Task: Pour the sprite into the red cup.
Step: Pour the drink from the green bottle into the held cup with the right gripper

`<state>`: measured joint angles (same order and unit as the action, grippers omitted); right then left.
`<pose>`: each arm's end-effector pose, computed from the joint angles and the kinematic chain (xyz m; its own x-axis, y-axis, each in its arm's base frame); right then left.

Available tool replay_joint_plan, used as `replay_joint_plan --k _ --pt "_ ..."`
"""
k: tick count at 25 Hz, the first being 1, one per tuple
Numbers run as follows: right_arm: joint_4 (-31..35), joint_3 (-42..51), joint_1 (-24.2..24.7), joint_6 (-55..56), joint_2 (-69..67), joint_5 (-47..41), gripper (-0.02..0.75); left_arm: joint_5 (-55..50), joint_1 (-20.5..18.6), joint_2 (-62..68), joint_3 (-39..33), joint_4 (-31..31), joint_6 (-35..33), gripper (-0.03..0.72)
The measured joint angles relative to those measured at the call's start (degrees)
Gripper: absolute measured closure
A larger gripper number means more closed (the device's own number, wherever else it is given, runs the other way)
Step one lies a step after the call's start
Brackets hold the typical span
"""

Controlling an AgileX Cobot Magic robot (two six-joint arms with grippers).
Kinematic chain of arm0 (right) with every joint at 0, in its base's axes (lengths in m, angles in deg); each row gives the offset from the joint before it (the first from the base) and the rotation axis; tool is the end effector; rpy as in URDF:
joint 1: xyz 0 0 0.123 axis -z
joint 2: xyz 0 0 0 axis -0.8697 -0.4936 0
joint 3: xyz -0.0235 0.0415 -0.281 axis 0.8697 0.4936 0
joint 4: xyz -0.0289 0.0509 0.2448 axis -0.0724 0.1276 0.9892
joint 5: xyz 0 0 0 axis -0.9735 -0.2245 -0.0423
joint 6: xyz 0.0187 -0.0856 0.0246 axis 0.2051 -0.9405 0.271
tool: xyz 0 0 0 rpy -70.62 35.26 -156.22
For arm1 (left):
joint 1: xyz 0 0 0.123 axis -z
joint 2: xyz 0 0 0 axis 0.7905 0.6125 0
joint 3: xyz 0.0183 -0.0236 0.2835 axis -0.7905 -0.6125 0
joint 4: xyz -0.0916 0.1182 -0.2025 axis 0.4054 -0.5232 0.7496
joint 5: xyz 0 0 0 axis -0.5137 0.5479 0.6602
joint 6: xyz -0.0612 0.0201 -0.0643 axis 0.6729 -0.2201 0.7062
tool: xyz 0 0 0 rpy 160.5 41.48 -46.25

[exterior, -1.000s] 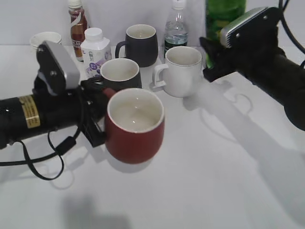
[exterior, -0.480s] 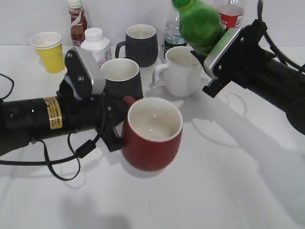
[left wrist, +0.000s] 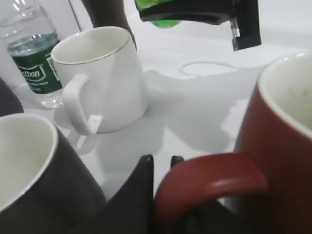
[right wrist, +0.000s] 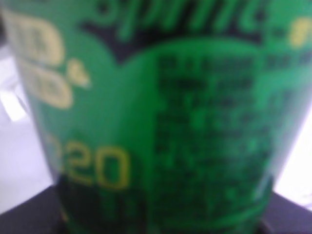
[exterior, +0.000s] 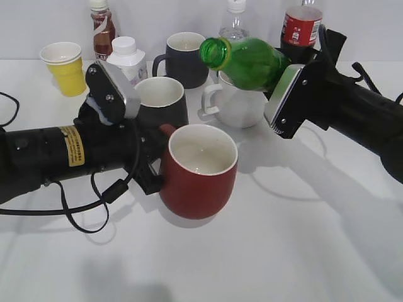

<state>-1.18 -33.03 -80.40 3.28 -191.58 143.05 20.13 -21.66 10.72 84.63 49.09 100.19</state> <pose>0.3063 0.1374 0.1812 0.5055 -0.7160 -0.4814 -0.2877 0.3861 -0.8764 0.2503 -0.1915 0.1674 -0.0392 0.3472 -0.9370 0.8502 0.5043 0.1513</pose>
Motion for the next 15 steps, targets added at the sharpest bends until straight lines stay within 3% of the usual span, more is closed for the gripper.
replay_joint_plan --k 15 --pt "-0.05 0.0 0.0 -9.86 0.0 0.01 0.341 -4.7 -1.66 -2.68 0.06 1.73 0.0 0.617"
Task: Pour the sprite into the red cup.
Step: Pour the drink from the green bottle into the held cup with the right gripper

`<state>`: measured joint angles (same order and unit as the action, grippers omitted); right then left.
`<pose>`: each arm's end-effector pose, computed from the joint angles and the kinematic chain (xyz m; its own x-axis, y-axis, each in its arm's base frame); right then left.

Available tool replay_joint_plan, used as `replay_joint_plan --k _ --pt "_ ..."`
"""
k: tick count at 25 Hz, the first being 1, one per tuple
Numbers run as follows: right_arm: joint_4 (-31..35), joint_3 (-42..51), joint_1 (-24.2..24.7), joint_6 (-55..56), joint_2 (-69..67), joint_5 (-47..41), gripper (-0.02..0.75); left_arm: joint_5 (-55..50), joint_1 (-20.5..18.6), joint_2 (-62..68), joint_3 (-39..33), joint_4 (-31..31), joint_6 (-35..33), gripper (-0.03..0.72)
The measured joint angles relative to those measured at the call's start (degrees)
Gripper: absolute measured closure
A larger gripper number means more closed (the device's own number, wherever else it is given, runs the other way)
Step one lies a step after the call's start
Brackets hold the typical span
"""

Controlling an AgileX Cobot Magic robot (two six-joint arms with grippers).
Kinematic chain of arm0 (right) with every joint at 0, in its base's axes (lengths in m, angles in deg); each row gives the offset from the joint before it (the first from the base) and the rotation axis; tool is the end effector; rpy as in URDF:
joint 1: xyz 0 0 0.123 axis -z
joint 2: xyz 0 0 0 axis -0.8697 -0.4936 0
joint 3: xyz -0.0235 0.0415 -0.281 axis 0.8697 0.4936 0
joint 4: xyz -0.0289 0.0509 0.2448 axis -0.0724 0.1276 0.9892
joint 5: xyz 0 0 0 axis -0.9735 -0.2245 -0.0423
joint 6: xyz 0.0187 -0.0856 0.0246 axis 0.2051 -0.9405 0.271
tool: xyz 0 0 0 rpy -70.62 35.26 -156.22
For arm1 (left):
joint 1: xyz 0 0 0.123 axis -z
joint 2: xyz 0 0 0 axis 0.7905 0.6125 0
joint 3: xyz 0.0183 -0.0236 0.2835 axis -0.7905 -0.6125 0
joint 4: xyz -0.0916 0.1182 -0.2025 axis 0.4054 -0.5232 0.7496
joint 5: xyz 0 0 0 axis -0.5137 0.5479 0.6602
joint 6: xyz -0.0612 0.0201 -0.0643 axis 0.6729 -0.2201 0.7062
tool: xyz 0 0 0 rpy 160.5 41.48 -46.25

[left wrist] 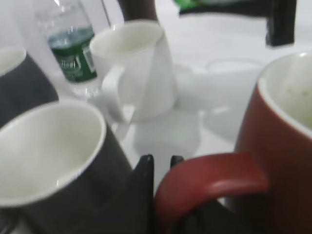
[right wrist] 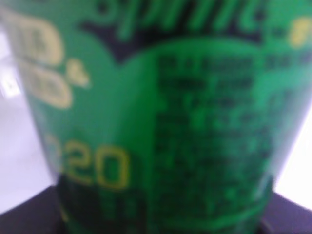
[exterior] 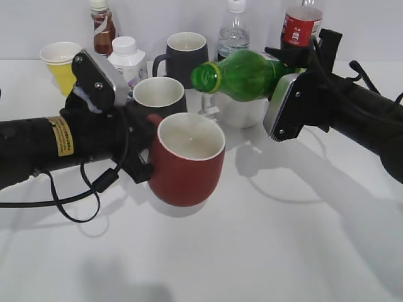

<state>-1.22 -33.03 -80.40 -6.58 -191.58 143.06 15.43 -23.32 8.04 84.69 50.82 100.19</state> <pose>0.3062 0.1375 0.1812 0.5479 -0.7713 -0.3239 -0.1968 0.2575 -0.9460 0.2561 -0.1790 0.1763 -0.0725 0.3701 -0.9262 0.8076 0.5667 0.1632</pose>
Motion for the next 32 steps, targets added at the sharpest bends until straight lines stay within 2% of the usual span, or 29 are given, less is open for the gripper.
replay_joint_plan --k 14,20,32 --pt "-0.13 0.0 0.0 -11.14 0.0 0.0 0.341 -1.21 0.0 -0.07 0.0 -0.36 0.0 0.617" --pt "-0.19 0.0 0.0 -13.45 0.0 0.0 0.341 -0.58 0.0 -0.07 0.0 -3.34 0.0 0.617" --pt "-0.19 0.0 0.0 -19.13 0.0 -0.05 0.341 0.11 0.0 -0.14 0.0 -4.0 0.0 0.617"
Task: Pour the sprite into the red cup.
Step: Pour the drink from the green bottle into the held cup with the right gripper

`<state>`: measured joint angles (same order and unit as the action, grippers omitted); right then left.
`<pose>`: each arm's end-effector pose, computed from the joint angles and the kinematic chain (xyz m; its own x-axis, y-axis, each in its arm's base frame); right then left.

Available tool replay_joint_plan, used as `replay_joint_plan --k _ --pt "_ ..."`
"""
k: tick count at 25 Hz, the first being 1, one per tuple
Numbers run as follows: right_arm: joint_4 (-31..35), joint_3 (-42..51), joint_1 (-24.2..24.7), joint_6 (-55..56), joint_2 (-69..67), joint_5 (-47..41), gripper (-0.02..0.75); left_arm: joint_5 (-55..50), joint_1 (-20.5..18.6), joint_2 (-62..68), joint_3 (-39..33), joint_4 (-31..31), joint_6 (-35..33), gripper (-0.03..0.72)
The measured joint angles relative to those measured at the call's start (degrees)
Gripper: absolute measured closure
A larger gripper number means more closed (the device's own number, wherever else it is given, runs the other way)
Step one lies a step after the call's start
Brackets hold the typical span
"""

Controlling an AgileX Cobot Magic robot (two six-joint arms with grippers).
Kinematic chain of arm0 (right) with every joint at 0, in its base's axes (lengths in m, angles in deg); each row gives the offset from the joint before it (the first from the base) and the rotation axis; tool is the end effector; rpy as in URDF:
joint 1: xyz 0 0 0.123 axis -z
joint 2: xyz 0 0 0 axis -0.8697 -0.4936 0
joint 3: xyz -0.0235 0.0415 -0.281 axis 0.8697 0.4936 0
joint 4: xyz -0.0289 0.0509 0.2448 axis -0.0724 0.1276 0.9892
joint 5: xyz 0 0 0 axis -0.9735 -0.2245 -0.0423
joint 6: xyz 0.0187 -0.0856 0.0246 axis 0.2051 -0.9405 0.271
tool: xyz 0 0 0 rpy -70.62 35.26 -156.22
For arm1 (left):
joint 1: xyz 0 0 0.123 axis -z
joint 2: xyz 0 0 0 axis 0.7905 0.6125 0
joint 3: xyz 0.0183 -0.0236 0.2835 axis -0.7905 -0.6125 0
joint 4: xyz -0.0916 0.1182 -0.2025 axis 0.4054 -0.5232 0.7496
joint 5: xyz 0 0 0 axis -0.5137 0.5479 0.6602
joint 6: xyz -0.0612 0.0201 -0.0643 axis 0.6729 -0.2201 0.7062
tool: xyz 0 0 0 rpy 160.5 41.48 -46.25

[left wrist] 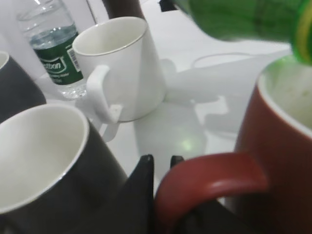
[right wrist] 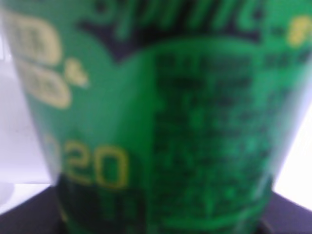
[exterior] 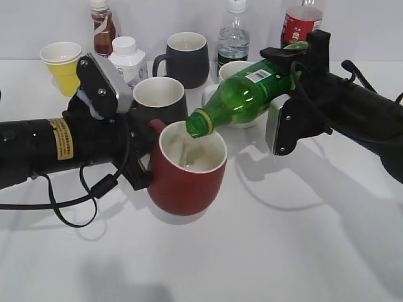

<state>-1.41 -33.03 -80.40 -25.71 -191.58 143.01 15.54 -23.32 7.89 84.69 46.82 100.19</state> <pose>0.3061 0.1377 0.1811 0.5843 -0.8115 0.0056 -0.0065 -0.0116 -0.9999 0.2527 -0.1808 0.1758 -0.0294 0.4029 -0.9148 0.8346 0.5135 0.1994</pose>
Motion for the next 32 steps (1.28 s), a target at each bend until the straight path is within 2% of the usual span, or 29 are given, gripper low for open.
replay_joint_plan --k 16,32 --pt "-0.22 0.0 0.0 -3.27 0.18 0.3 0.342 0.89 -0.02 -0.04 -0.52 -4.26 0.0 0.617" --pt "-0.17 0.0 0.0 -3.7 0.18 0.55 0.342 0.89 -0.02 -0.04 -0.57 -4.62 0.0 0.617"
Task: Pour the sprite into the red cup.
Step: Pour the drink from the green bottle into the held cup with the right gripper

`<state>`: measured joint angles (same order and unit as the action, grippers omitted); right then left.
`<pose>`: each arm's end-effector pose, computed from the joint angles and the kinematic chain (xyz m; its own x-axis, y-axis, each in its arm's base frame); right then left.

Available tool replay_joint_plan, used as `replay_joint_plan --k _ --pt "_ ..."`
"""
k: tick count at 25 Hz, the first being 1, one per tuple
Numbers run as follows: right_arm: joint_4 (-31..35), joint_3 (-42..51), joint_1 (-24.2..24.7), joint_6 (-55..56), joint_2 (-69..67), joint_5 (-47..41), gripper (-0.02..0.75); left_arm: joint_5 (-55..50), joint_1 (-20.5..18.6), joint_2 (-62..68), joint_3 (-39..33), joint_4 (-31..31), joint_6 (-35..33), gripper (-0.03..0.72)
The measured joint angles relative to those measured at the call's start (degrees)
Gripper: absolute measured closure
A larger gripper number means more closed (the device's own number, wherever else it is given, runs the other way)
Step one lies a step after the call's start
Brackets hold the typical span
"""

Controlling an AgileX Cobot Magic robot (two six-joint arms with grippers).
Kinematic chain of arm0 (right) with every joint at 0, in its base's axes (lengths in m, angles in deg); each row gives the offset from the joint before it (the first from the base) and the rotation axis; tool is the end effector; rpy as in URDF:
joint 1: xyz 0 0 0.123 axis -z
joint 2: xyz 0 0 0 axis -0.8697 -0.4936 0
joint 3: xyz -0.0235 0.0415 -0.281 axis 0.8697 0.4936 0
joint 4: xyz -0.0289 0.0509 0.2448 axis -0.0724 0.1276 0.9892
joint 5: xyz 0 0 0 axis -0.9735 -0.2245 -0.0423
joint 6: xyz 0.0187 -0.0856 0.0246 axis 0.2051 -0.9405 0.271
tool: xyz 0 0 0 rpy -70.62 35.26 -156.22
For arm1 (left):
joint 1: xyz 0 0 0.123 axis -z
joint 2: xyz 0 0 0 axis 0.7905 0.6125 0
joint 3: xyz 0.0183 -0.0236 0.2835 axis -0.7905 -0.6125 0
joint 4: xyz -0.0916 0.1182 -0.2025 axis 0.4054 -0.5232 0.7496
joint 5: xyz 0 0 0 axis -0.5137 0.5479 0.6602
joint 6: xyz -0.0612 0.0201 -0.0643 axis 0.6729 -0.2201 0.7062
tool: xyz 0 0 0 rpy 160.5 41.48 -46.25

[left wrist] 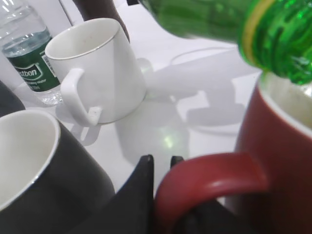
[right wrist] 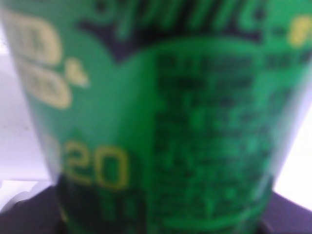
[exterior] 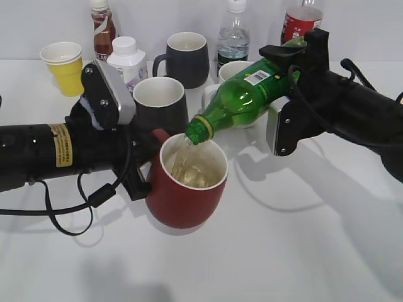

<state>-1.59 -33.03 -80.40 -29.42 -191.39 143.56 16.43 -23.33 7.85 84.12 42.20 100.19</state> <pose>0.3057 0.1379 0.1830 0.5861 -0.8070 0.0727 0.0429 -0.0587 -0.9974 0.2467 -0.1822 0.1731 0.0192 0.4324 -0.9015 0.8646 0.4456 0.2321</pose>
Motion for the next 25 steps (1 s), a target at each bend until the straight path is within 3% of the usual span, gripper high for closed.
replay_joint_plan --k 25 --pt "0.0 0.0 0.0 -0.87 0.0 0.37 0.342 -0.17 0.0 0.0 0.0 0.0 -0.05 0.617"
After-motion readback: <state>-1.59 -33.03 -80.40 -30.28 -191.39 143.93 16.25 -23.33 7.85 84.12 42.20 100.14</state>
